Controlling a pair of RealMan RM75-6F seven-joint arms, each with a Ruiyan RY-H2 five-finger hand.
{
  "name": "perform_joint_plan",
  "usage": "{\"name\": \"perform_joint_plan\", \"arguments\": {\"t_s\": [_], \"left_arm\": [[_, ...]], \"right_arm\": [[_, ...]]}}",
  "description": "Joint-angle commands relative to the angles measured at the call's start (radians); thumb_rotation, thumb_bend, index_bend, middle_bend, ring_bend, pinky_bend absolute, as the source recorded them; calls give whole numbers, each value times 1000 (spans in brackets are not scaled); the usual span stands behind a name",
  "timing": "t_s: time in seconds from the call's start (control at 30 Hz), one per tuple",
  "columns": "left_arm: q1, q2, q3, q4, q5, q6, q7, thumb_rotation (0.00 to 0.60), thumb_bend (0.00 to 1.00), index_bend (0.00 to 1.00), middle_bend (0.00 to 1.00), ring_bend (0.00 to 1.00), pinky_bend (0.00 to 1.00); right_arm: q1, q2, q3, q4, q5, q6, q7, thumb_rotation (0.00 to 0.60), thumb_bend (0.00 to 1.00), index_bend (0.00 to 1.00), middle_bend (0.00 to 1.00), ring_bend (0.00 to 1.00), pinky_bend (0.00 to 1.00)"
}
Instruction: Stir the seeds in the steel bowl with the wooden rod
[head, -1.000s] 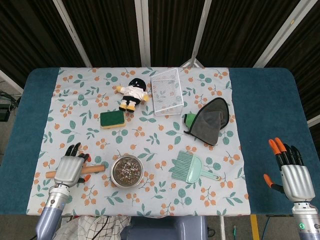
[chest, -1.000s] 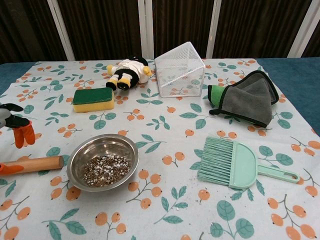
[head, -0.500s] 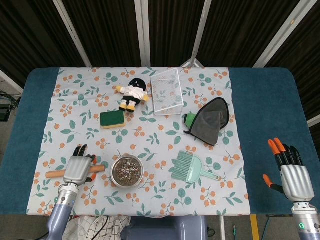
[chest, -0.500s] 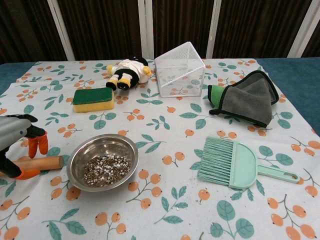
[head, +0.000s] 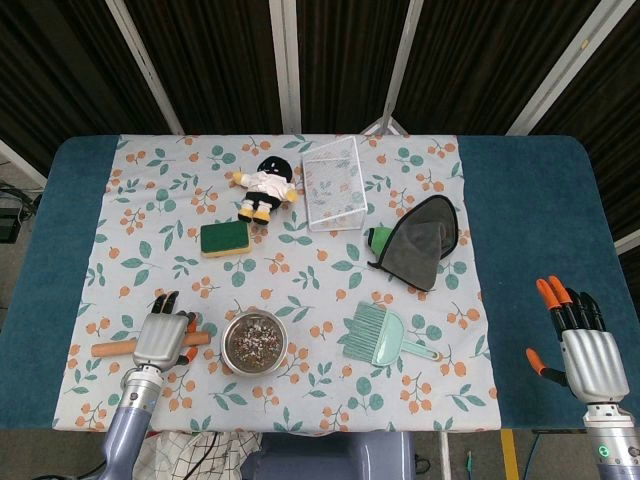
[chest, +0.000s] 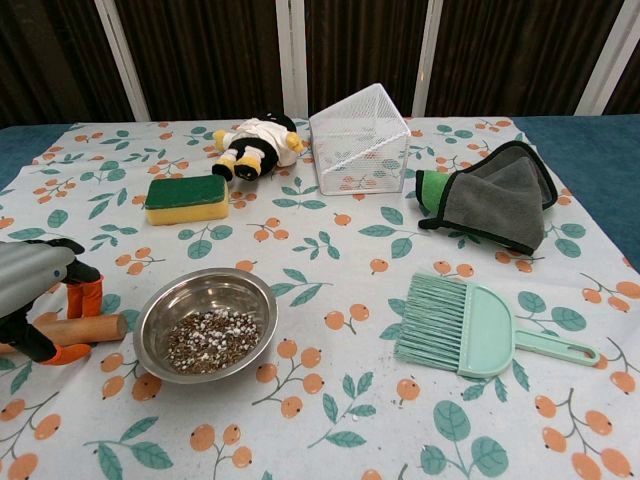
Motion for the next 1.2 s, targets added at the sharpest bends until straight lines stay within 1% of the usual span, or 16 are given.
{"name": "perform_joint_plan", "arguments": {"t_s": [0.03,0.17,0.23,0.4,0.47,0.7,0.87,1.0,1.1,1.2], "left_arm": [[-3,0,2,0,-3,2,0,600,412,513,506,71,84],[-4,0,8,2,-5,7,-2,600,497,584,582,97,84],[-4,-1,13,4,-3,12,-3,600,574,627,627,117,84],[-4,3,18,5,11,26,-12,600,709,659,660,132,85],[-3,8,19,0,19,30,-20,600,737,662,664,137,85],[5,61,18,-38,64,57,-67,600,753,670,673,143,85],[10,125,-5,-87,111,93,-115,600,758,671,677,157,85],[8,180,-43,-132,142,116,-160,600,758,672,679,159,85],[-3,215,-84,-172,155,129,-187,600,758,672,679,159,85],[-14,232,-130,-207,186,149,-240,600,758,673,681,159,85]], "right_arm": [[0,0,-1,-1,2,-1,0,600,313,0,0,0,0],[-1,0,-2,-2,1,-1,0,600,314,0,0,0,0],[-2,0,-2,-2,2,-1,0,600,314,0,0,0,0],[-2,1,-1,-4,5,-1,5,600,314,0,0,0,0],[-2,1,-1,-5,6,-2,5,600,314,0,0,0,0],[-3,3,0,-9,11,-5,9,600,314,0,0,0,0],[-3,3,-1,-10,12,-5,9,600,314,0,0,0,0],[-4,3,-1,-12,12,-4,10,600,314,0,0,0,0],[-4,3,0,-12,13,-5,10,600,314,0,0,0,0],[-3,3,1,-13,14,-5,10,600,314,0,0,0,0]]}}
